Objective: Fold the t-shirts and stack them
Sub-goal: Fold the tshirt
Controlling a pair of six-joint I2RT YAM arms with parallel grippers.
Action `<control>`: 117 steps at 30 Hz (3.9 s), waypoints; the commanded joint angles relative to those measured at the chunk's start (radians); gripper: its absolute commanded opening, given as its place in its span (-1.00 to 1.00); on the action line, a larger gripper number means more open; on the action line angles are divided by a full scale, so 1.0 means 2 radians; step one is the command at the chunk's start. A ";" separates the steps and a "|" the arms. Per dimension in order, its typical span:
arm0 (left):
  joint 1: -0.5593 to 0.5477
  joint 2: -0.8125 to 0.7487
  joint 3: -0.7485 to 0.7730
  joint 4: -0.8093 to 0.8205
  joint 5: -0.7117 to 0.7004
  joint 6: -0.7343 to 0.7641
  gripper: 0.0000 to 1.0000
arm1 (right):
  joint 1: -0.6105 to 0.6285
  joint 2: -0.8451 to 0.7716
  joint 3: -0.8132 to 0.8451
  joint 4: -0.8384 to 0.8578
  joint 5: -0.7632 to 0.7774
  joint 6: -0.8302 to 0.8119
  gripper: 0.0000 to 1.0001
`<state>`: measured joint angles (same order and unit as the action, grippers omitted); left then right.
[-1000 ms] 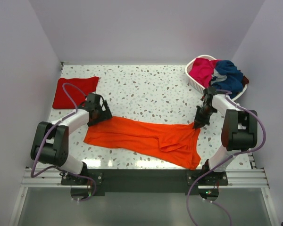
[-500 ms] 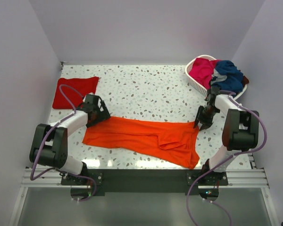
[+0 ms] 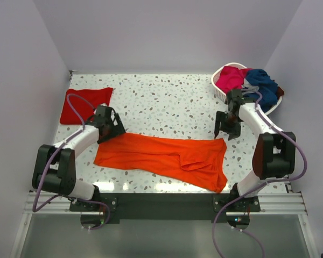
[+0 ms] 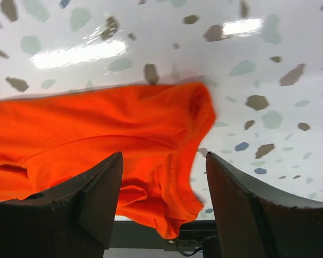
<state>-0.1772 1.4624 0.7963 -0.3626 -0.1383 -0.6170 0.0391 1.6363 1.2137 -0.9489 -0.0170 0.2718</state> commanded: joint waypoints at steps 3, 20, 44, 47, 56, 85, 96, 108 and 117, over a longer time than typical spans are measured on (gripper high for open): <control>-0.003 -0.049 0.013 0.018 0.005 0.024 1.00 | 0.039 -0.001 -0.022 0.003 -0.041 0.014 0.33; -0.043 -0.067 -0.069 0.041 0.026 0.008 1.00 | 0.045 0.033 -0.084 0.048 -0.103 0.018 0.33; -0.054 -0.078 -0.130 0.011 0.067 -0.045 1.00 | 0.046 0.367 0.347 -0.004 -0.052 0.053 0.33; -0.059 -0.111 -0.139 -0.005 0.087 -0.068 1.00 | 0.045 0.413 0.410 -0.008 -0.072 0.070 0.33; -0.080 -0.235 -0.109 -0.071 0.075 -0.105 1.00 | 0.046 0.406 0.475 0.072 -0.151 0.093 0.39; -0.083 -0.075 -0.100 -0.007 0.067 -0.041 1.00 | 0.083 0.126 0.140 0.096 -0.100 0.031 0.51; -0.095 -0.072 -0.128 0.031 0.108 -0.073 1.00 | 0.083 0.216 0.171 0.097 -0.059 0.037 0.49; -0.177 -0.023 -0.093 -0.043 0.113 -0.134 1.00 | 0.089 0.361 0.334 0.122 -0.059 0.099 0.49; -0.224 0.016 -0.019 -0.113 0.166 -0.179 1.00 | 0.100 0.451 0.477 0.140 -0.102 0.174 0.49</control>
<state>-0.5957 1.4326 0.7364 -0.4442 0.1070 -0.9379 0.2245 2.4535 2.1407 -0.7086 -0.1879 0.5385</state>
